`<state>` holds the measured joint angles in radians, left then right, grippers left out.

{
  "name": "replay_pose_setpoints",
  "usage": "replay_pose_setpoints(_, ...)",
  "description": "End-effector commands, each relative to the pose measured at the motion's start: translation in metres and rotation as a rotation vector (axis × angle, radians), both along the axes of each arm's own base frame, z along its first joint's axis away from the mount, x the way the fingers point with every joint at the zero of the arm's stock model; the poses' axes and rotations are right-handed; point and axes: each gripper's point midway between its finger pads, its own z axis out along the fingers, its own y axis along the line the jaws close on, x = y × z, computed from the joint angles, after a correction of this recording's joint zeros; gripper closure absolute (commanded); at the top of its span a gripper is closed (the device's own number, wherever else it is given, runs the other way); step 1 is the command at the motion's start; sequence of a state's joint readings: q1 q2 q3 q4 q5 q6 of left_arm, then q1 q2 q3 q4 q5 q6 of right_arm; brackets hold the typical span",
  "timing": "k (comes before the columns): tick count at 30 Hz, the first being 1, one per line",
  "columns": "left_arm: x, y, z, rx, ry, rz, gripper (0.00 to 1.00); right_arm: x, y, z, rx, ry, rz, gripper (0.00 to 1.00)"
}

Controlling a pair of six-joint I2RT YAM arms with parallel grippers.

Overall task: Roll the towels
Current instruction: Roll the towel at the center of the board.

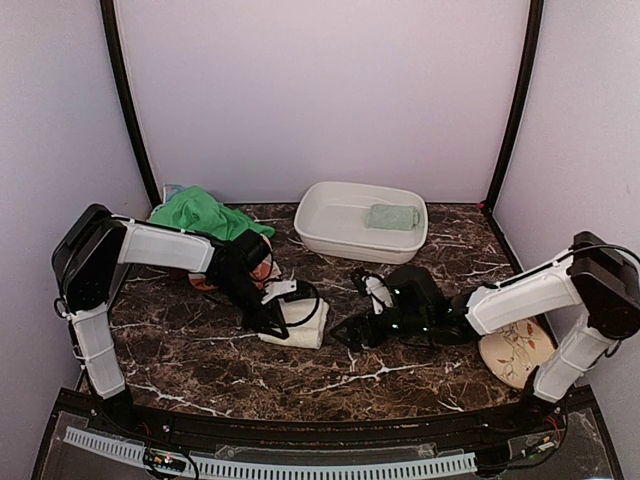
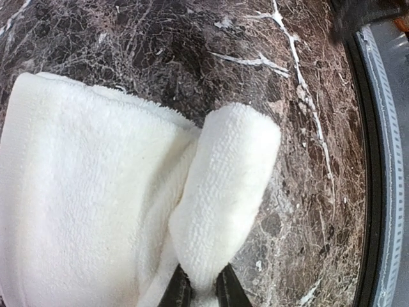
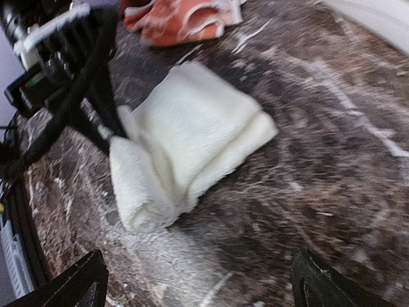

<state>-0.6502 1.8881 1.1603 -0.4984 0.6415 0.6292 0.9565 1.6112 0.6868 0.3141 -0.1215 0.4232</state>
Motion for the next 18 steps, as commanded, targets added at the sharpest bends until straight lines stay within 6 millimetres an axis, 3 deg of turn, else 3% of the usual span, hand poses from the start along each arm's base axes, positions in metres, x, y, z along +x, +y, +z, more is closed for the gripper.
replay_pose_setpoints(1,-0.032,0.017,-0.011,0.082,0.202,-0.008,0.98,0.061,-0.066,0.059,0.007,-0.29,-0.464,0.0)
replay_pose_setpoints(4,-0.039,0.02,-0.013,0.096,0.266,-0.021,0.98,0.067,-0.096,0.075,0.068,-0.313,-0.591,0.0)
replay_pose_setpoints(7,-0.042,0.022,-0.016,0.111,0.297,-0.022,0.98,0.045,-0.081,0.084,0.109,-0.436,-0.401,0.0)
replay_pose_setpoints(10,-0.041,0.024,-0.02,0.133,0.33,-0.008,0.98,0.006,-0.054,0.088,-0.025,-0.717,-0.157,0.0)
replay_pose_setpoints(15,-0.023,0.024,-0.021,0.136,0.404,0.059,1.0,-0.043,0.0,0.036,-0.441,-0.983,0.231,0.04)
replay_pose_setpoints(18,-0.016,0.024,-0.025,0.159,0.416,0.078,1.0,-0.063,0.029,0.016,-0.559,-1.143,0.37,0.09)
